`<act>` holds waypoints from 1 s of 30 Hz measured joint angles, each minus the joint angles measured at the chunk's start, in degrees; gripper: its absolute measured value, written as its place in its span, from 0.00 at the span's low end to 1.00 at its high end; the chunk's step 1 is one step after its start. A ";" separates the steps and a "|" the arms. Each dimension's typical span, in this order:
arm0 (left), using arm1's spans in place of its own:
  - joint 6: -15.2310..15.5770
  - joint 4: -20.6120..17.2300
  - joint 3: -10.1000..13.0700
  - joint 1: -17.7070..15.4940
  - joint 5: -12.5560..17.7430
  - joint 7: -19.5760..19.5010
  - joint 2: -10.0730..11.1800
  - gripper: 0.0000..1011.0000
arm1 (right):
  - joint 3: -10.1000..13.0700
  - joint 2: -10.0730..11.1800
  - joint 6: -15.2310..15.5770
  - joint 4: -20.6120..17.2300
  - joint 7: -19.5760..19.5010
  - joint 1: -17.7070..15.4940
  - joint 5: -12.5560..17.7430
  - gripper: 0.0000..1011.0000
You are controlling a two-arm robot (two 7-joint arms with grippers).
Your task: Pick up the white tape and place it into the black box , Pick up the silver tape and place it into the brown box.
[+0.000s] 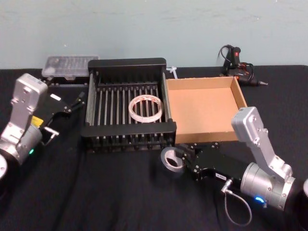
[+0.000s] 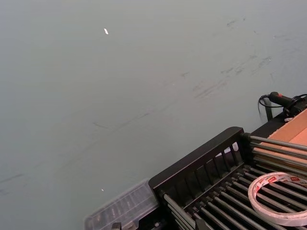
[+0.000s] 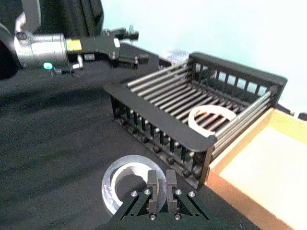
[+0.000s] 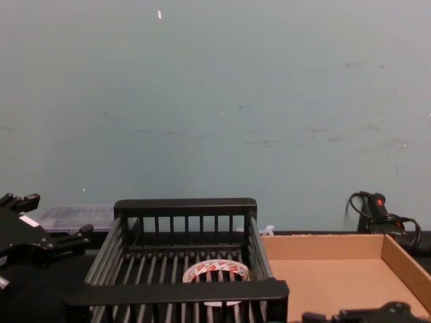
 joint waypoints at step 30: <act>0.00 0.00 0.00 0.00 0.00 0.00 0.00 0.99 | 3.78 -0.88 -11.38 -1.30 -1.09 -1.82 6.65 0.12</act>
